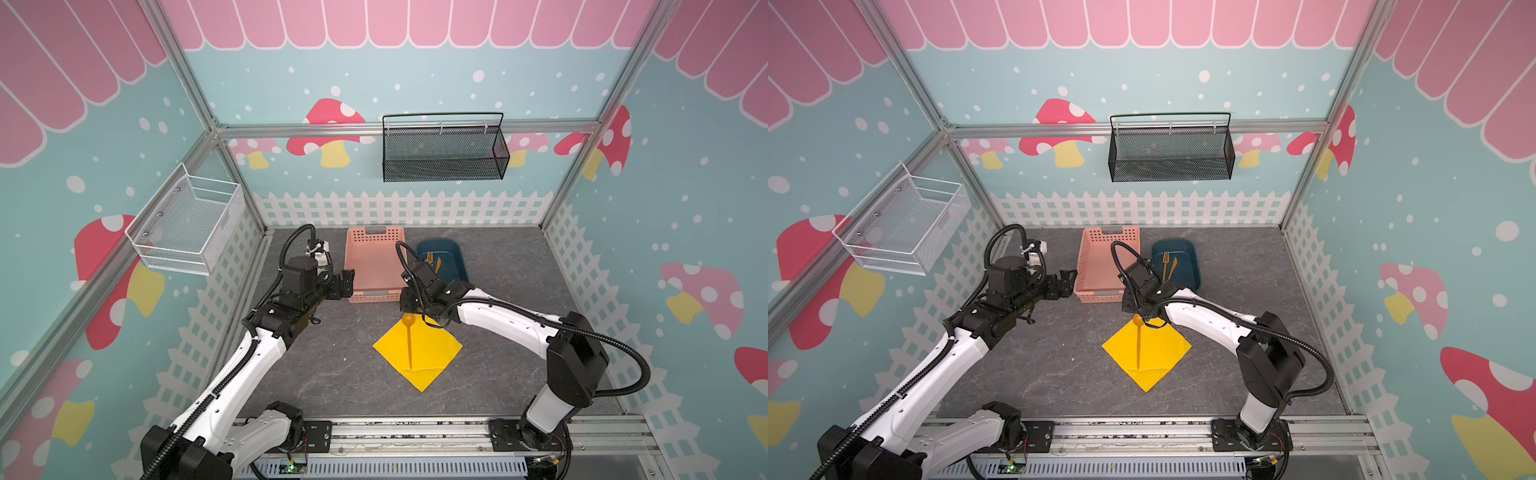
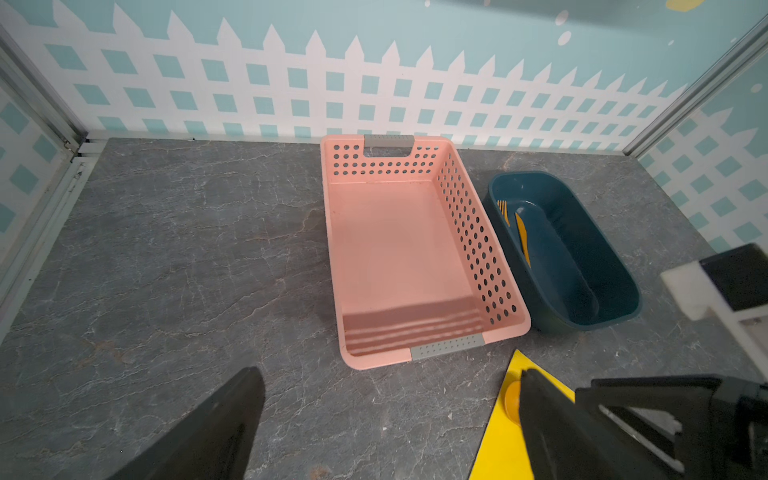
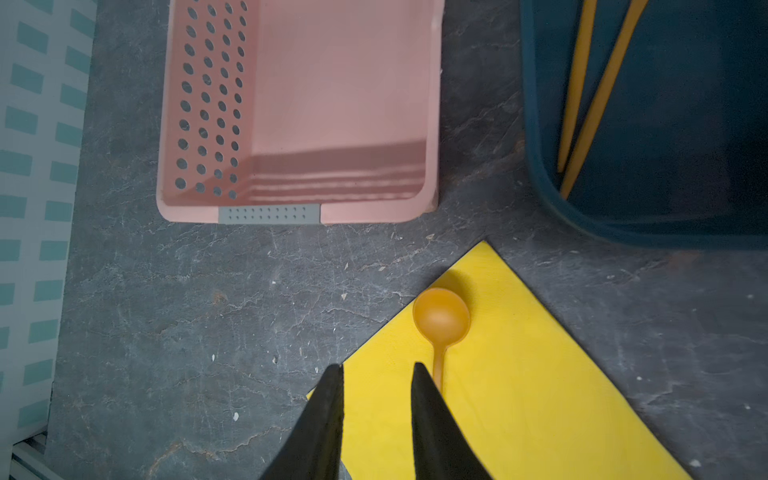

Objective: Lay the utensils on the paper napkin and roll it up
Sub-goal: 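Move the right gripper back over the teal tray above the fork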

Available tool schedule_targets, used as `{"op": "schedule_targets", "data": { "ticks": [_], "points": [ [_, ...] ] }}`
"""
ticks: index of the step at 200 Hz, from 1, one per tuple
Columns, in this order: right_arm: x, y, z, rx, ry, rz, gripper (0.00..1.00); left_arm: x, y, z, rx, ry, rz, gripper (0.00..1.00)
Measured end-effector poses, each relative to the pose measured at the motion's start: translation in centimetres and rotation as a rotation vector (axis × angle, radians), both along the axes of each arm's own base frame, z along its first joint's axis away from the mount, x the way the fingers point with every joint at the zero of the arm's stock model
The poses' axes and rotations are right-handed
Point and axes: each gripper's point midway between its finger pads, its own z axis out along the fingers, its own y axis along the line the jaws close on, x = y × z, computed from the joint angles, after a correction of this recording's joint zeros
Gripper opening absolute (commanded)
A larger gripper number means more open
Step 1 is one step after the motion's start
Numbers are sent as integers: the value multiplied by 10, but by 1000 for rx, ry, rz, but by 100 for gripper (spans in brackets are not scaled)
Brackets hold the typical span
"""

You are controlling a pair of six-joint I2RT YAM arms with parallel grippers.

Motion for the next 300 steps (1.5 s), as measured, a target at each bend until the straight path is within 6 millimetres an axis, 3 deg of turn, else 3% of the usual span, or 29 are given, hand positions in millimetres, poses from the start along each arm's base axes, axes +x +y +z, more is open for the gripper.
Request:
{"op": "schedule_targets", "data": {
  "ticks": [71, 111, 153, 190, 300],
  "points": [
    [75, -74, 47, -57, -82, -86, 30, 3, 13, 1, 55, -16, 54, 97],
    [119, -85, 52, -102, -101, -86, 30, 6, 17, -3, 72, -10, 69, 97],
    [153, -79, 23, -152, -53, -52, 30, 7, 21, -5, 94, -7, 85, 97],
    [170, -79, -10, -171, 8, -37, 29, 8, 26, -5, 103, -10, 104, 97],
    [214, -82, -75, -132, 99, -47, 25, 11, 40, -5, 102, -12, 143, 97]
  ]
}}
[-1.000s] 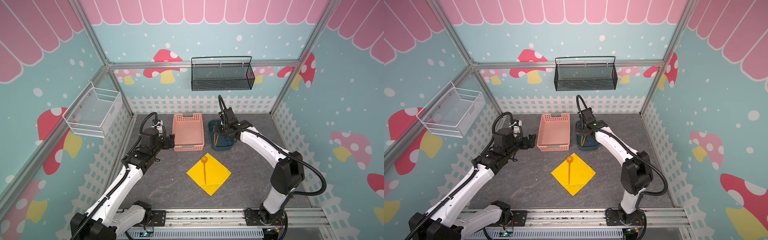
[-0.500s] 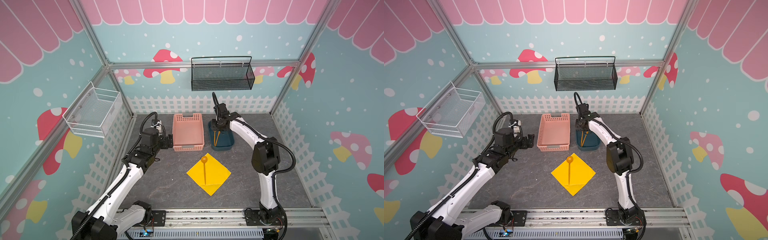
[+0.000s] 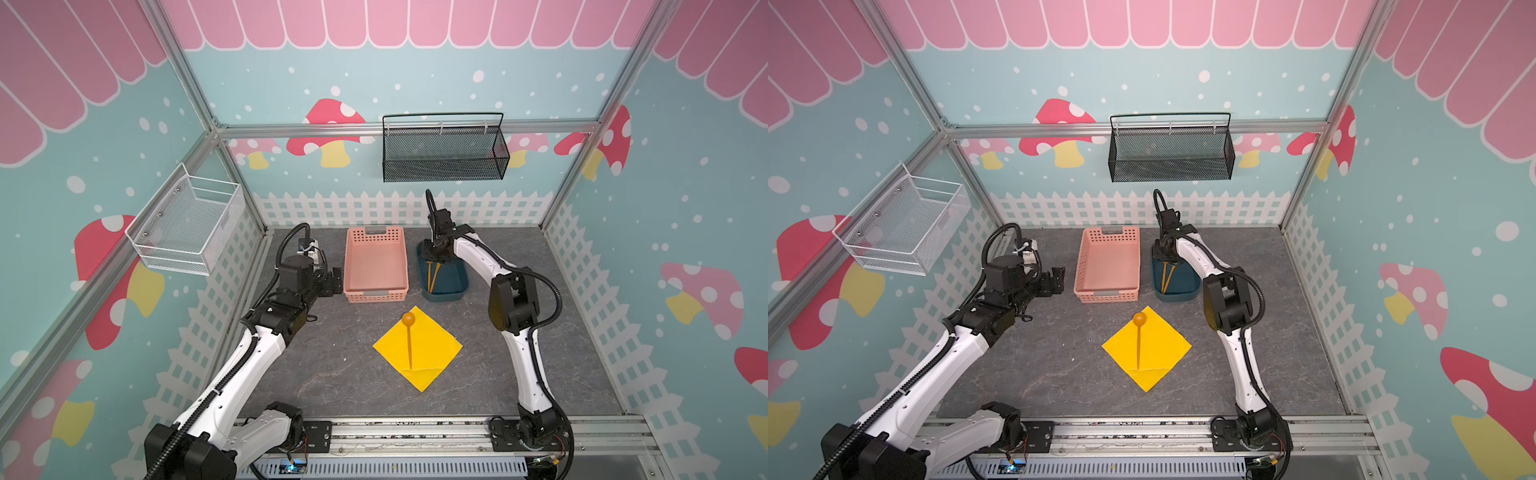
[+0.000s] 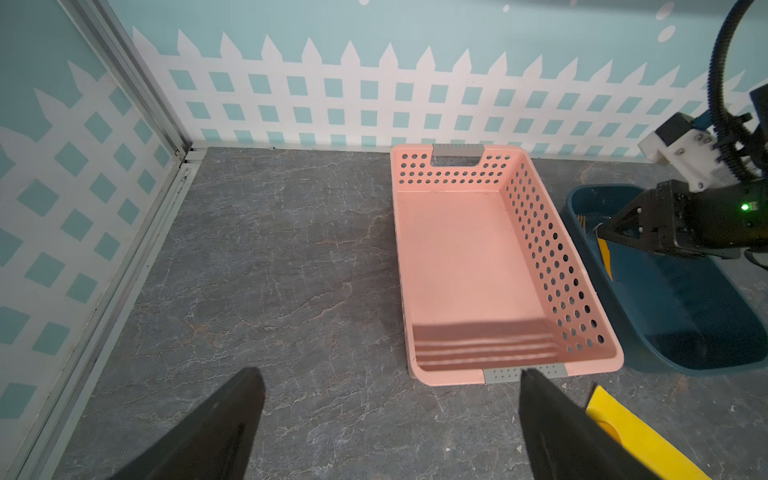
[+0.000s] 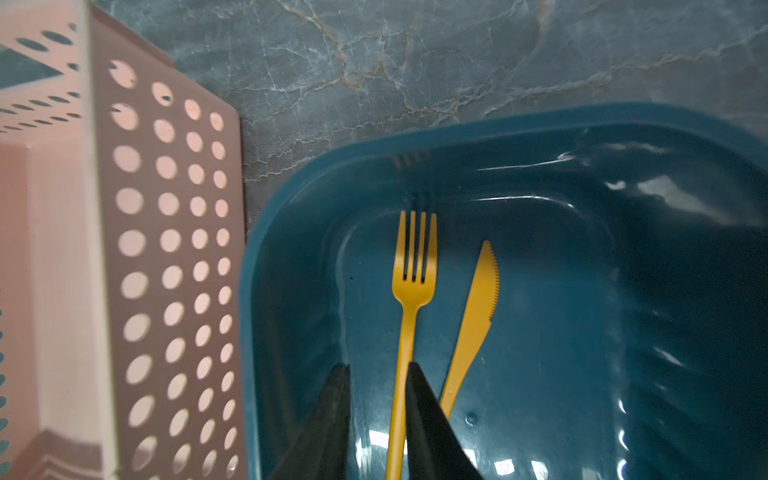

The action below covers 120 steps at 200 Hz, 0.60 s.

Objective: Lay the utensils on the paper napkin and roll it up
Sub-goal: 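Move the right gripper back over the teal tray above the fork, then lower the right gripper and grasp the yellow fork handle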

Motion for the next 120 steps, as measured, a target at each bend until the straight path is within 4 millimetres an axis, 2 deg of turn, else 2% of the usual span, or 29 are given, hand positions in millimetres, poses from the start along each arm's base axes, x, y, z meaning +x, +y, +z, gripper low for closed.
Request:
{"op": "schedule_targets", "data": {
  "ticks": [72, 120],
  "points": [
    [5, 0, -19, -1, 23, -1, 23, 1, 4, 0, -7, 1, 11, 97],
    [1, -1, -40, -16, 64, -1, 22, 1, 3, 0, -19, 3, 3, 97]
  ]
}}
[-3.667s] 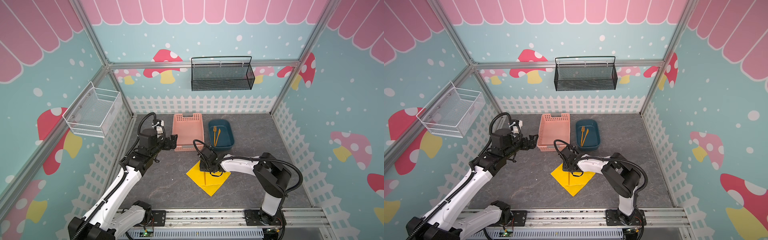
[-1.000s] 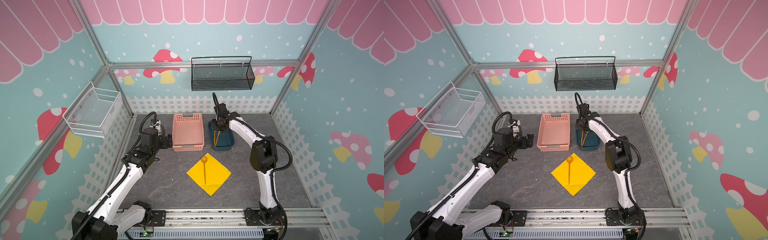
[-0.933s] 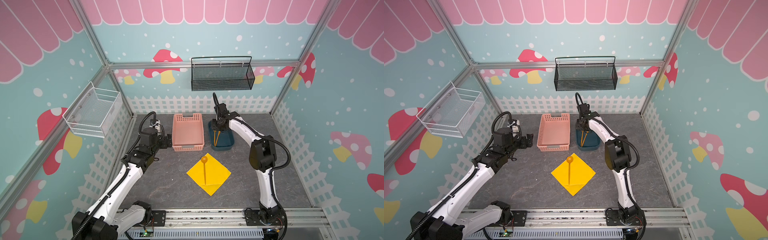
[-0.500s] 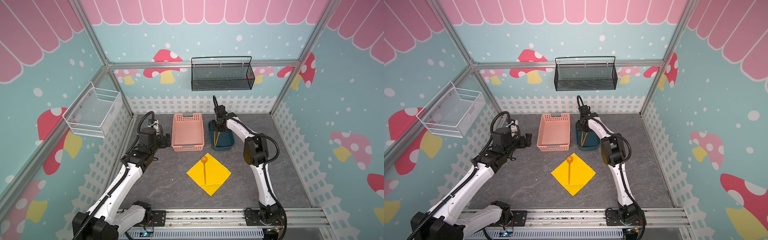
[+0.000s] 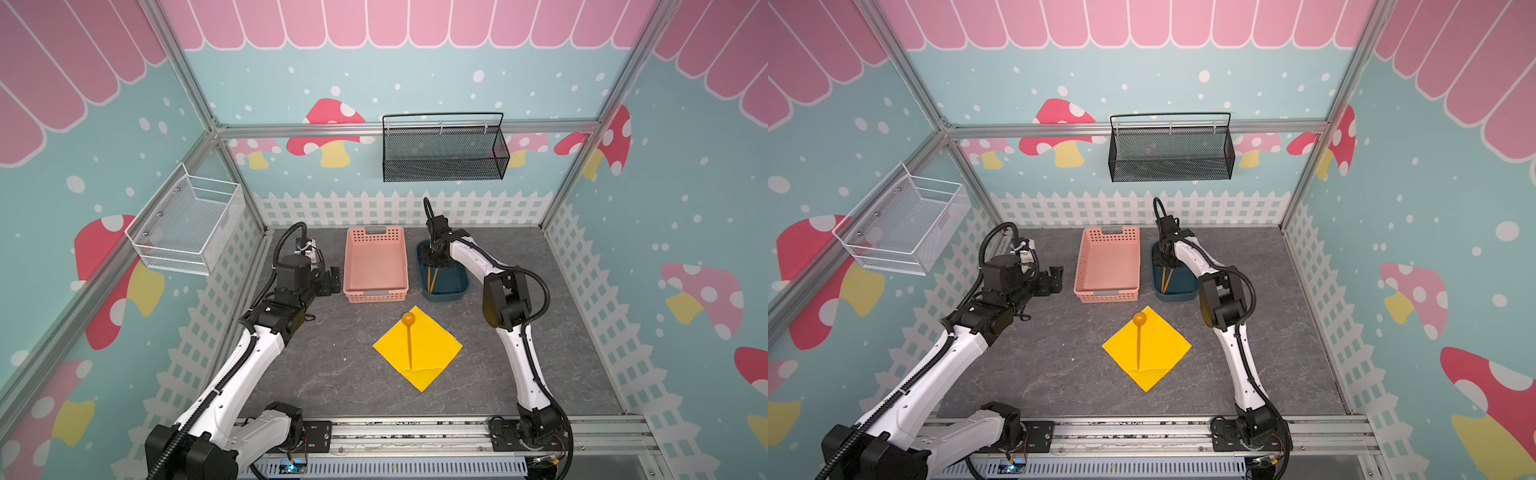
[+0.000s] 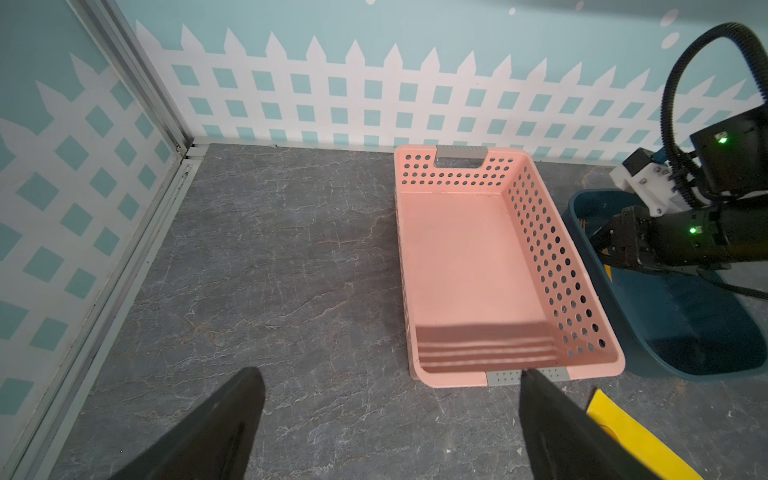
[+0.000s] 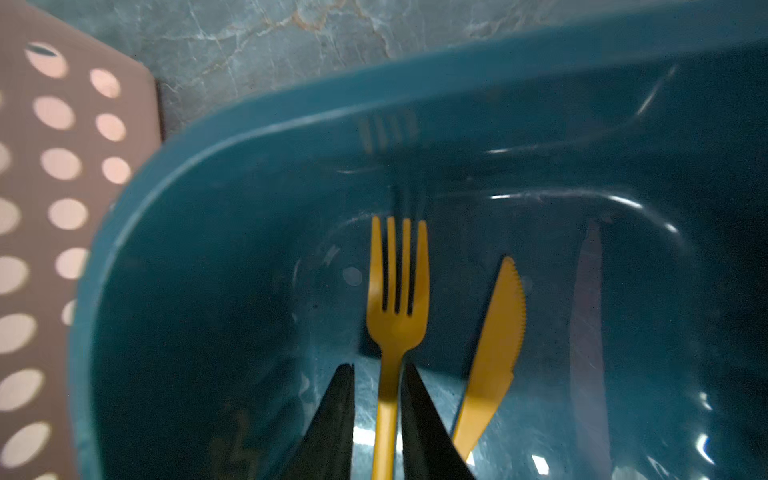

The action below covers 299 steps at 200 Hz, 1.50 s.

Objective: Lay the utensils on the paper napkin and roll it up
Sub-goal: 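Lower the right gripper and grasp the yellow fork handle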

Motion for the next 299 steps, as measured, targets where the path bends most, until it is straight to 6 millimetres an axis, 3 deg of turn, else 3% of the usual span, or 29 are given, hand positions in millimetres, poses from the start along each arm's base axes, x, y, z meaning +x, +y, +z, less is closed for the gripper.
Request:
{"op": "schedule_targets", "data": {
  "ticks": [299],
  "points": [
    [-14, -11, -2, -66, 51, 19, 9, 2, -1, 0, -39, 0, -10, 97]
  ]
}}
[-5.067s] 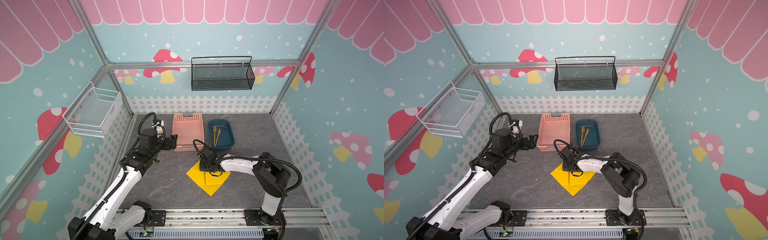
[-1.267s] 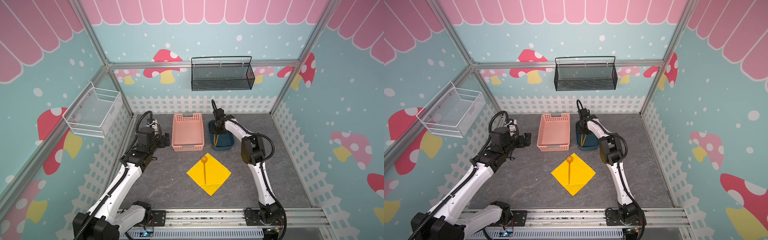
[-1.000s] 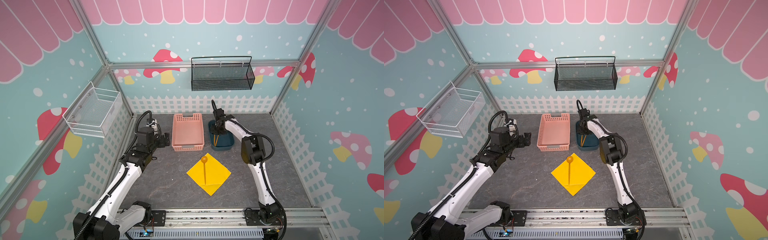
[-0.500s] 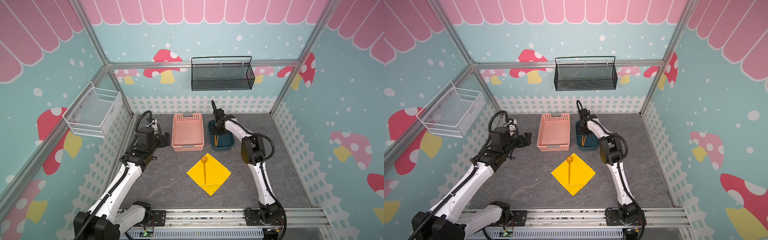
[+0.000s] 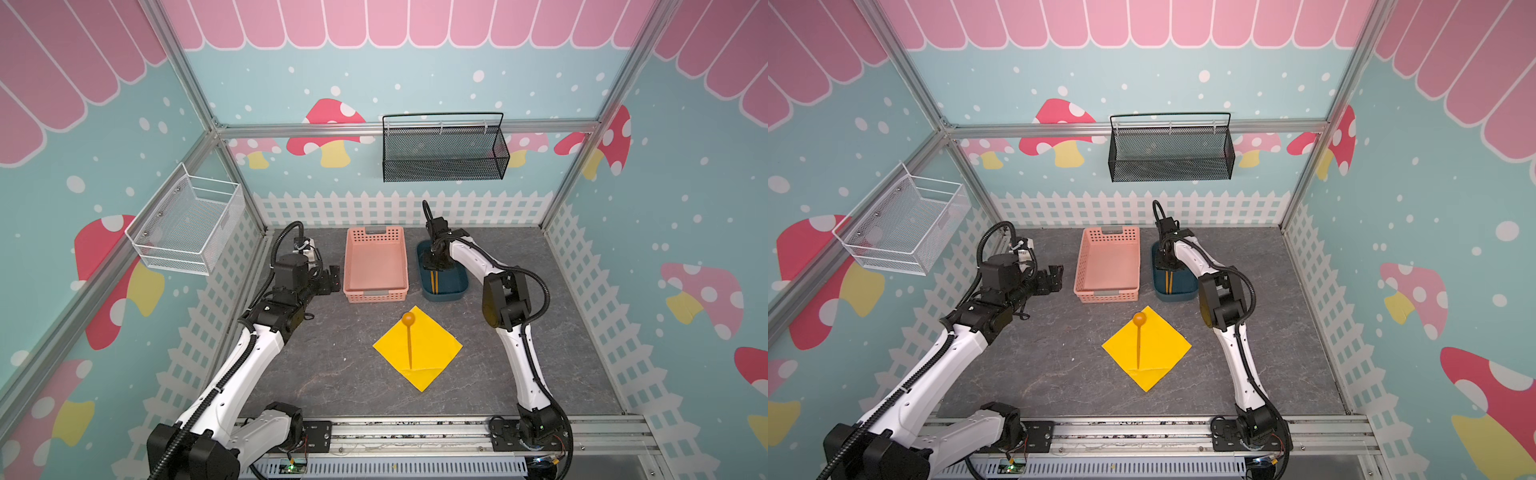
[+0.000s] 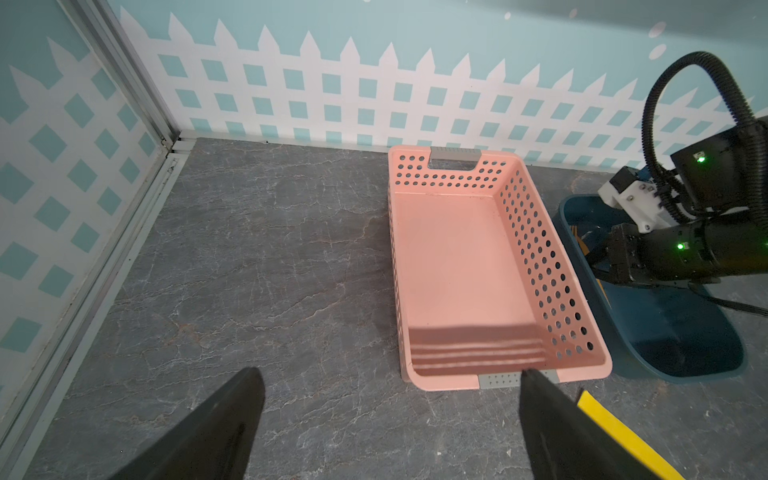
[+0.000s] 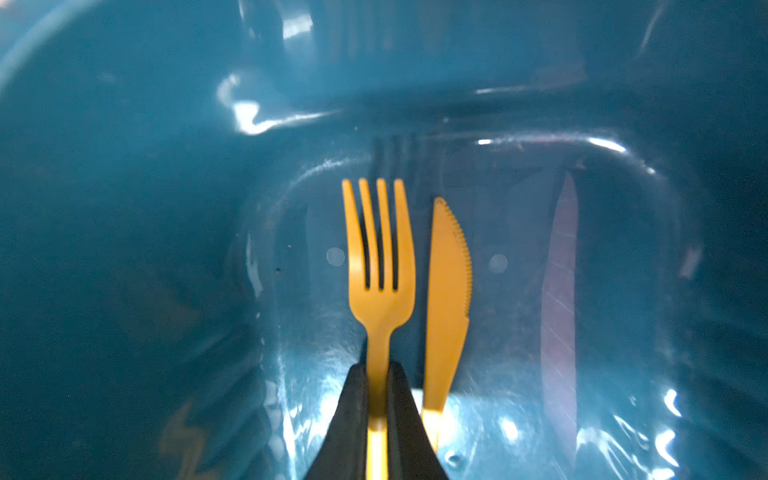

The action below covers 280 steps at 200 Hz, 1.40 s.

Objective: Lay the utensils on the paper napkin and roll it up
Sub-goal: 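Lower the right gripper and grasp the yellow fork handle, then lift the yellow fork and carry it over the napkin beside the spoon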

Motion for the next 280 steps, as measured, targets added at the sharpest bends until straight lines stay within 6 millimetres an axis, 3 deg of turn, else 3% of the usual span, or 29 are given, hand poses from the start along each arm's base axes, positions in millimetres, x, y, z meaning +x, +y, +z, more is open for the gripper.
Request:
{"op": "schedule_targets", "data": {
  "ticks": [31, 110, 169, 202, 280],
  "points": [
    [-2, -2, 14, -2, -11, -2, 9, -2, -1, 4, -5, -10, -5, 97],
    [-3, -2, 80, 21, -111, -8, 9, -6, -4, 12, -28, -31, -24, 97],
    [-26, 8, 115, 13, -142, 21, 9, -8, -5, 16, -34, -42, -30, 97],
    [-46, 10, 123, 8, -138, 34, 9, -8, -5, 16, -37, -42, -29, 97],
    [-102, 14, 118, 12, -108, 62, 9, -9, -9, 15, -58, -41, -43, 97]
  ]
}}
